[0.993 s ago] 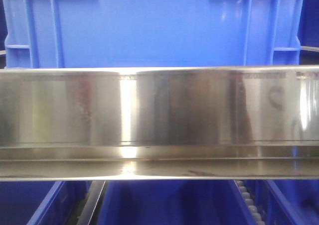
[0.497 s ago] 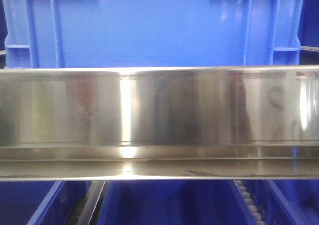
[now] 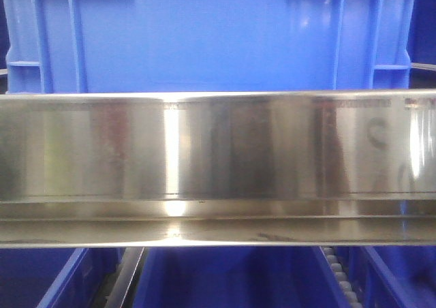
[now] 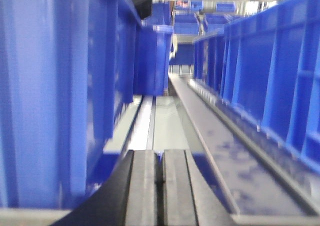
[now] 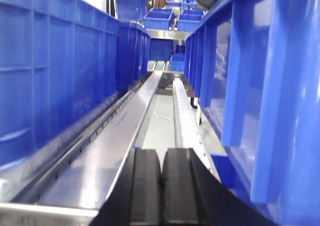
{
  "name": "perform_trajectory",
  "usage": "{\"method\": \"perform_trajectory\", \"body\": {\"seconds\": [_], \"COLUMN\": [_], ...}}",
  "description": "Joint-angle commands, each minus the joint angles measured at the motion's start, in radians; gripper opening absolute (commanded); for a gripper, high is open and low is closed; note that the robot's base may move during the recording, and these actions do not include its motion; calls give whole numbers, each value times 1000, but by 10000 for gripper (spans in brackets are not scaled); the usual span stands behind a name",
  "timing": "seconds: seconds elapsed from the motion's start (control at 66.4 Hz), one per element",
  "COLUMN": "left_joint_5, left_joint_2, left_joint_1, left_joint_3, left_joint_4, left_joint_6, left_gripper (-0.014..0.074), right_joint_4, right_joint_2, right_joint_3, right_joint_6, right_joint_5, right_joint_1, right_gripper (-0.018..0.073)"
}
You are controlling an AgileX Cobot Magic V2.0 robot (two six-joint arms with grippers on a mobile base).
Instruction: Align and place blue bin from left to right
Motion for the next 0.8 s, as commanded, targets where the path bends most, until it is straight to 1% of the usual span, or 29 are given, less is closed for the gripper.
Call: {"method": "perform_trajectory", "body": {"seconds": [0.0,0.06,0.151,0.181,0.256,0.301,0.436,0.542,0.707,0.783], "left_joint_5": [-56,-35,83,146,221,247,292,296,299,330], "left_joint_2": [-4,-4,-4,-4,-4,-4,49,131,342,454], "left_joint_1": [1,1,1,1,1,1,1,1,1,1], "left_joint_3": [-3,-31,-111,-158,-231,-272,-389,-469,-637,-724], "left_joint_4": [-10,-29,-28,-28,-28,-28,-26,-26,-26,-26], "left_joint_6": [4,4,4,4,4,4,4,4,4,4], "left_gripper": [-111,-111,-111,-111,-111,-111,-111,-111,-111,-111], "right_joint_4": [4,4,4,4,4,4,4,4,4,4], "right_joint_2": [-4,-4,-4,-4,-4,-4,18,80,248,332], "right_joint_3": [-1,-1,-61,-91,-159,-206,-316,-396,-556,-622], "right_joint_6": [-2,-2,-2,-2,-2,-2,-2,-2,-2,-2], "right_joint_5": [-96,-81,-22,5,66,105,175,208,228,234], "right_joint_1": [-5,-5,-5,-5,-5,-5,-5,-5,-5,-5], "right_gripper": [-79,-79,-79,-79,-79,-79,-79,-79,-79,-79]}}
